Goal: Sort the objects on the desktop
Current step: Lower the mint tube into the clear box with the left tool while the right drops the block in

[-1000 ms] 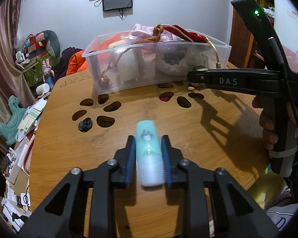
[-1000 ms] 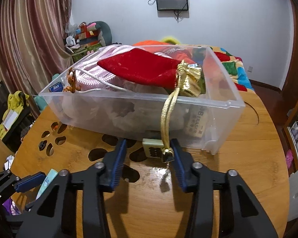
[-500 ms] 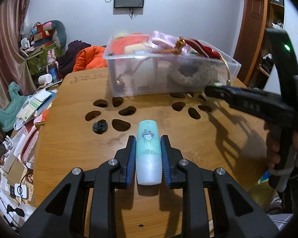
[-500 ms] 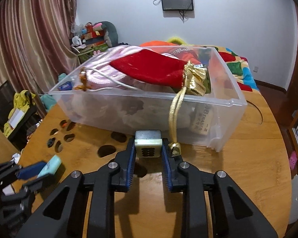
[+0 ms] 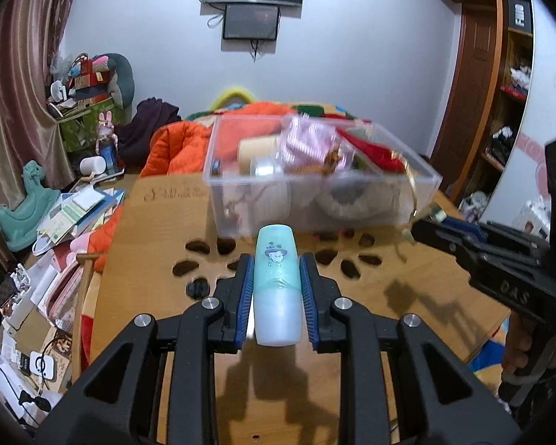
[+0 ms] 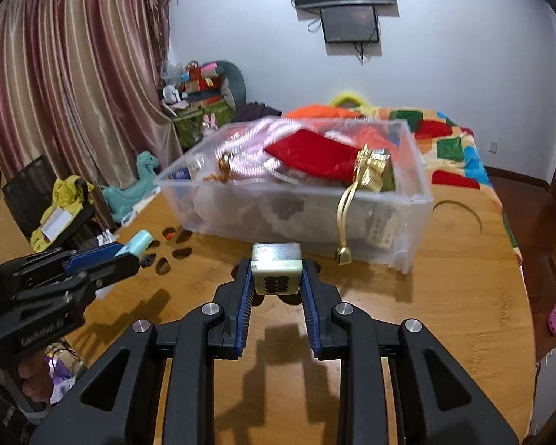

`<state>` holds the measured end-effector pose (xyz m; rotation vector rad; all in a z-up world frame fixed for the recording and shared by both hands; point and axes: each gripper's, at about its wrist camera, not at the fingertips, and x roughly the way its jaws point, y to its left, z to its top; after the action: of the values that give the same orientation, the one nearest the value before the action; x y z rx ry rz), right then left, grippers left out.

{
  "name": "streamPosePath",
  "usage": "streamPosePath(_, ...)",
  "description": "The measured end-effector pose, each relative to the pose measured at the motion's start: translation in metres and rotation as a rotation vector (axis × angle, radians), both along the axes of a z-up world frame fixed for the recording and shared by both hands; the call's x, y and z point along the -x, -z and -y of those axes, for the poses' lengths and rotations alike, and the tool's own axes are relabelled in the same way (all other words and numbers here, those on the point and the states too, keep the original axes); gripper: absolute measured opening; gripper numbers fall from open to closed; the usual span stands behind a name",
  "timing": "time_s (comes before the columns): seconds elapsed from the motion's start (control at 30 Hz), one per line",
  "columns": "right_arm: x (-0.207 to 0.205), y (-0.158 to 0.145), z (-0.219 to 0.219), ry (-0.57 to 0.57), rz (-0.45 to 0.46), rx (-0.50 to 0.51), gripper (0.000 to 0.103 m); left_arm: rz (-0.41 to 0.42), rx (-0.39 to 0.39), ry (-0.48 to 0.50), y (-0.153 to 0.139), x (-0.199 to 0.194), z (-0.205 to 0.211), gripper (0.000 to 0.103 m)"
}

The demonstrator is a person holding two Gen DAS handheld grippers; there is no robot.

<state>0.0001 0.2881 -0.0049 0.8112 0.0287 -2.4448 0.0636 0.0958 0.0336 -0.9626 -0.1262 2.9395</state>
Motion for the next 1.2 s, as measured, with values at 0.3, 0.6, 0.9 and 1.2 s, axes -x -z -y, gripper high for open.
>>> streamPosePath(0.3,-0.004,-0.028,-0.023,0.043,-0.068,0.035,0.022,-0.072,0.000,0.024,-0.032,0.014,-0.002,0.024)
streamPosePath(0.6,0.016,-0.046,-0.036,0.085,-0.102,0.028,0.022,-0.097,-0.014,0.032,-0.050,0.044,0.003,0.024)
streamPosePath(0.9,0.047,-0.058,-0.037,0.093,-0.130,-0.001,0.022,-0.140,0.014,0.015,-0.070,0.074,0.008,0.024)
streamPosePath(1.2,0.083,-0.057,-0.030,0.075,-0.115,-0.004,0.022,-0.087,-0.022,0.016,-0.059,0.116,0.020,0.024)
